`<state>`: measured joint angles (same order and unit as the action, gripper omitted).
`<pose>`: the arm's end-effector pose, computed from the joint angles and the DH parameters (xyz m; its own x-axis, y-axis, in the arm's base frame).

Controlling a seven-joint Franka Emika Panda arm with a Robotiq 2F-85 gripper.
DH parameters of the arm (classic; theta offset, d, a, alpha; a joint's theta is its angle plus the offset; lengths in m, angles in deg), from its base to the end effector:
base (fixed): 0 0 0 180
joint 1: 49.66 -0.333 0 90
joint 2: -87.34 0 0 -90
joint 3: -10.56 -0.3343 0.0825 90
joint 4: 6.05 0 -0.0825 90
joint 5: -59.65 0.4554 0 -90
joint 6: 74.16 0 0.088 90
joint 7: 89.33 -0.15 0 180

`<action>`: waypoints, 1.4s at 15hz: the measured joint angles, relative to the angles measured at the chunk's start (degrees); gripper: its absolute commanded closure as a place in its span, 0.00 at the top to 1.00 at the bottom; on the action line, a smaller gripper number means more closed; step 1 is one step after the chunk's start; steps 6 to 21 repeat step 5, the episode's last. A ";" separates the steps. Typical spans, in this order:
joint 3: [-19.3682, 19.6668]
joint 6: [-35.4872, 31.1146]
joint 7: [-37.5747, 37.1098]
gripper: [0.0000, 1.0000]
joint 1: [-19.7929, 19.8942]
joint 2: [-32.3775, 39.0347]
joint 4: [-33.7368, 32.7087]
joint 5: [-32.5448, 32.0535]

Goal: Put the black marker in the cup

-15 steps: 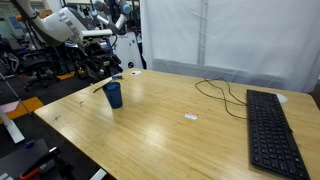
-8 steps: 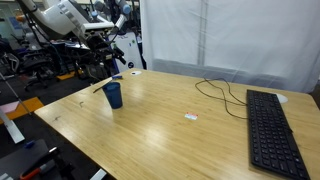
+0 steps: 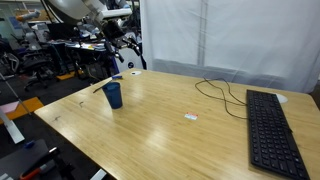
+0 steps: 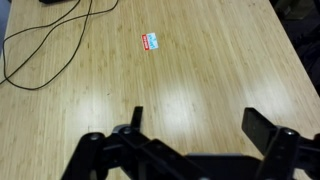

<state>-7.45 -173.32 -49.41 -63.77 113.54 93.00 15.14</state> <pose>0.6276 0.2695 0.2601 0.0430 0.7637 -0.6442 0.9964 0.0144 0.0836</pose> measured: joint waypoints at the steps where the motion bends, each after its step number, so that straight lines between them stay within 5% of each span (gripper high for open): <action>1: 0.24 -0.66 0.12 1.00 0.37 -0.80 0.44 0.57; 21: 0.61 -4.43 0.12 1.00 0.63 -3.33 2.50 1.93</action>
